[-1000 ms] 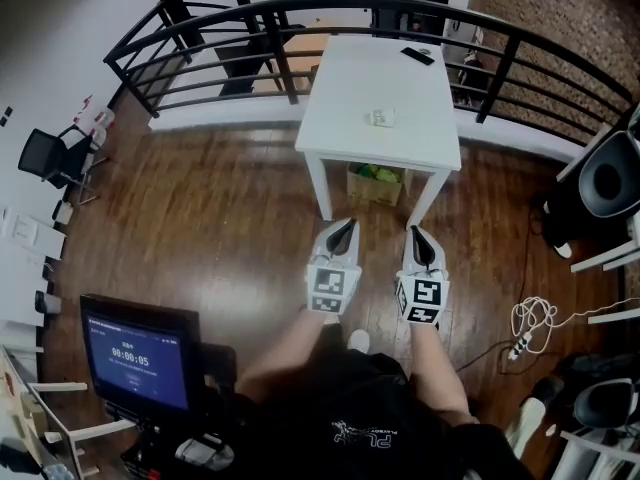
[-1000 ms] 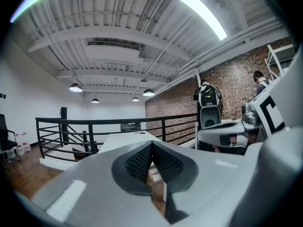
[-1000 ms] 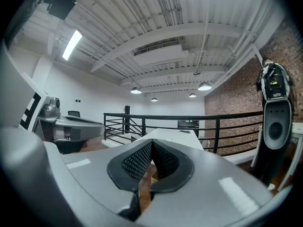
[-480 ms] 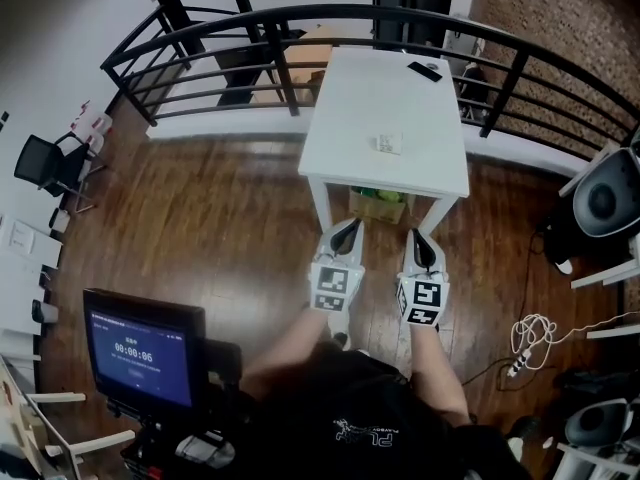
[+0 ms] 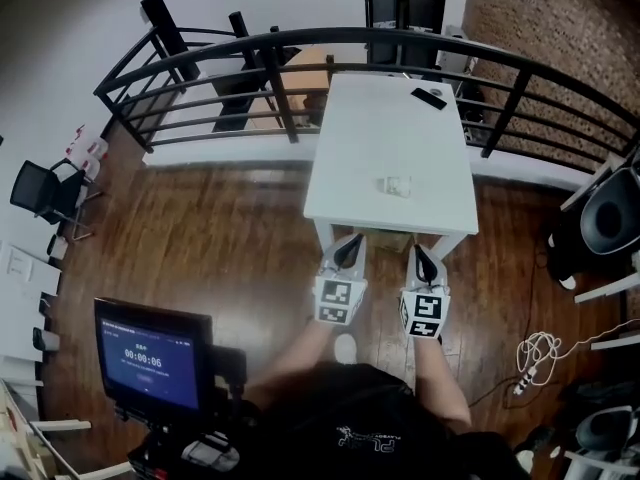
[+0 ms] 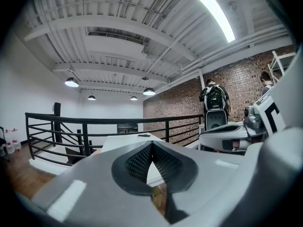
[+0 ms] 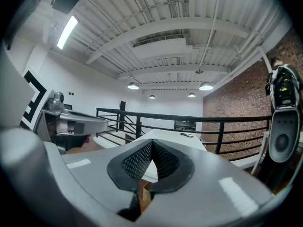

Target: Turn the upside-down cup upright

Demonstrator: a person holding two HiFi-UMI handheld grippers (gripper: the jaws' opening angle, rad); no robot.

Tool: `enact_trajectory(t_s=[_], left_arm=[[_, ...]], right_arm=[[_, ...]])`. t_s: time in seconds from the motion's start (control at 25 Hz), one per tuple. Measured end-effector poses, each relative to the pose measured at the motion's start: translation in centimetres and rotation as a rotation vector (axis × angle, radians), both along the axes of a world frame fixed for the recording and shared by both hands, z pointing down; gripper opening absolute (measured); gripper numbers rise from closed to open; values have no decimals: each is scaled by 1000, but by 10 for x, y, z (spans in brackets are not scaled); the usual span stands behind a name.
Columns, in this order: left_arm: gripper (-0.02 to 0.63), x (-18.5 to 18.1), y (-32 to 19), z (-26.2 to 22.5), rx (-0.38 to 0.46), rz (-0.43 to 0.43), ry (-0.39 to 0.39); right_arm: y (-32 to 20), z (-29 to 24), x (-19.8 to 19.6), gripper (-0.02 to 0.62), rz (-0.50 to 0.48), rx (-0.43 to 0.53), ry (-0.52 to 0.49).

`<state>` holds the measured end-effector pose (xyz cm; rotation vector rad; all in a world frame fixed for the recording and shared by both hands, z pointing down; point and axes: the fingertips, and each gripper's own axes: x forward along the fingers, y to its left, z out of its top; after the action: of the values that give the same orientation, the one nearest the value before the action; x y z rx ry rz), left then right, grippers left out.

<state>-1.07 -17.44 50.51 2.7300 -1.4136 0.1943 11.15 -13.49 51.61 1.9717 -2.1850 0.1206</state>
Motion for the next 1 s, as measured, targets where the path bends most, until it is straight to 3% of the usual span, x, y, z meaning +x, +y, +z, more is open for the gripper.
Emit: enact_trajectory(t_s=[0.64, 1.0], left_arm=[[0, 13, -80, 13, -27, 11, 25], [0, 33, -133, 33, -71, -47, -16]], right_arm=[[-71, 14, 23, 12, 35, -53, -18], [-126, 42, 53, 12, -26, -111, -49]])
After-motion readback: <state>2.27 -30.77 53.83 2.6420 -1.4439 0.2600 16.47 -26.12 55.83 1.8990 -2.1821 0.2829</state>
